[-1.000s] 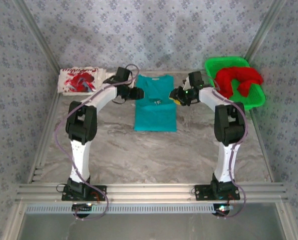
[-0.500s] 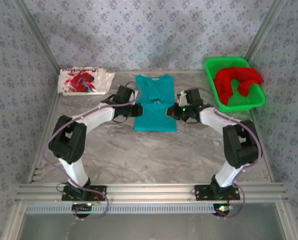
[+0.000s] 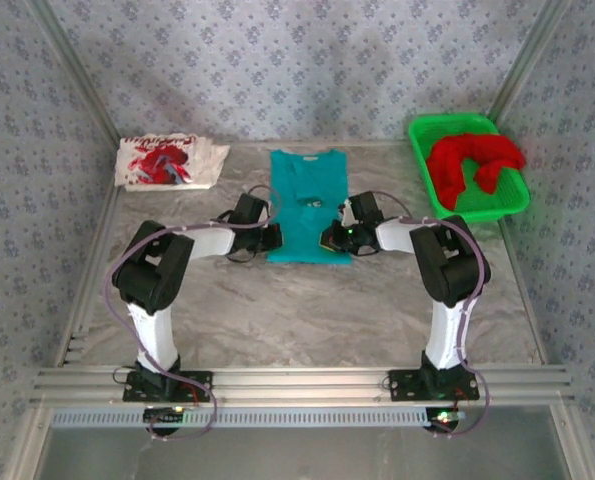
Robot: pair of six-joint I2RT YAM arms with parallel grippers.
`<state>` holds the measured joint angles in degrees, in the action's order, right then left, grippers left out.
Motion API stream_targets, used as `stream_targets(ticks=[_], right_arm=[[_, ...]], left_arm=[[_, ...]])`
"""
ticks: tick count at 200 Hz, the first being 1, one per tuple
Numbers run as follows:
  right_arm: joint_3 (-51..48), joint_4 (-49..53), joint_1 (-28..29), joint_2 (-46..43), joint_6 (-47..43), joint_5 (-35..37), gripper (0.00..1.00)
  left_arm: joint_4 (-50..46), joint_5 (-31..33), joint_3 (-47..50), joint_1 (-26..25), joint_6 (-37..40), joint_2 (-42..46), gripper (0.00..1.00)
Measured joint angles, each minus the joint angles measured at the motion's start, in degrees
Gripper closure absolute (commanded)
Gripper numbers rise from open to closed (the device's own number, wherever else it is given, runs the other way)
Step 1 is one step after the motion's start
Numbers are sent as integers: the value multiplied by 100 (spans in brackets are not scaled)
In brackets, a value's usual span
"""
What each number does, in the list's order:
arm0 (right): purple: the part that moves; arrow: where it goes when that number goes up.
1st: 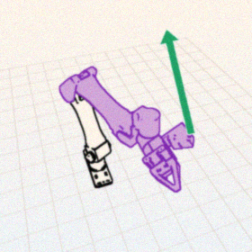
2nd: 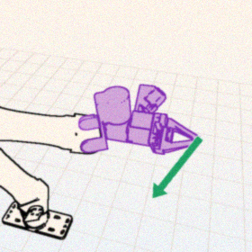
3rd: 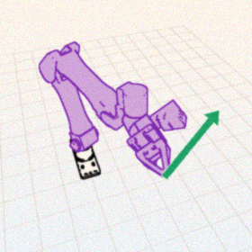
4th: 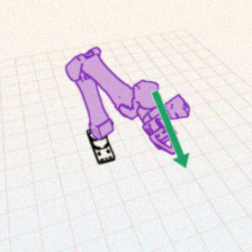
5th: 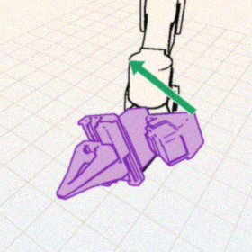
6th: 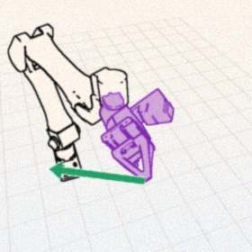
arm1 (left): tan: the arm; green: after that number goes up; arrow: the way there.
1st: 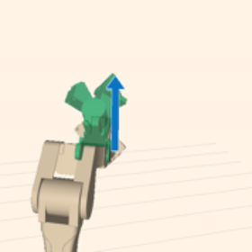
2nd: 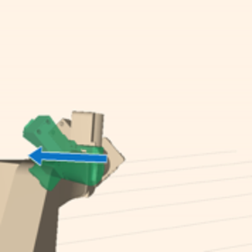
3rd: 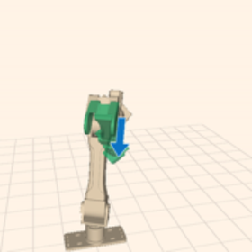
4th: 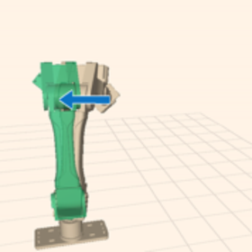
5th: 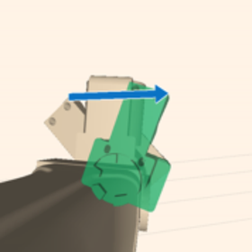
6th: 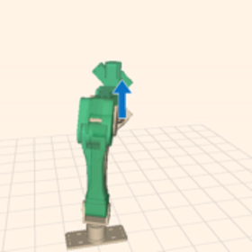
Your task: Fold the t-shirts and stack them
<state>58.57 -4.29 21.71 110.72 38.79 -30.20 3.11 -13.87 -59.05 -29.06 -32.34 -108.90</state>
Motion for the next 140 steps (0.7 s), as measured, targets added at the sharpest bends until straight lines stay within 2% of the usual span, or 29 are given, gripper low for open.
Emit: stream_targets(ticks=[29,63,86,117,140], right_arm=[[-522,-407,17,-271,153,81,100],[-1034,-459,118,-680,282,157,100],[-1097,-258,131,-848,348,214,100],[-994,199,177,-1189,389,286,100],[-942,289,267,-1574,435,229,100]], left_arm=[[457,39,546,-33,-219,280,100],[481,149,885,-243,-428,560,100],[175,304,988,-352,-479,782,100],[-704,597,855,-361,-466,1145,99],[-916,584,793,-422,-483,1585,99]])
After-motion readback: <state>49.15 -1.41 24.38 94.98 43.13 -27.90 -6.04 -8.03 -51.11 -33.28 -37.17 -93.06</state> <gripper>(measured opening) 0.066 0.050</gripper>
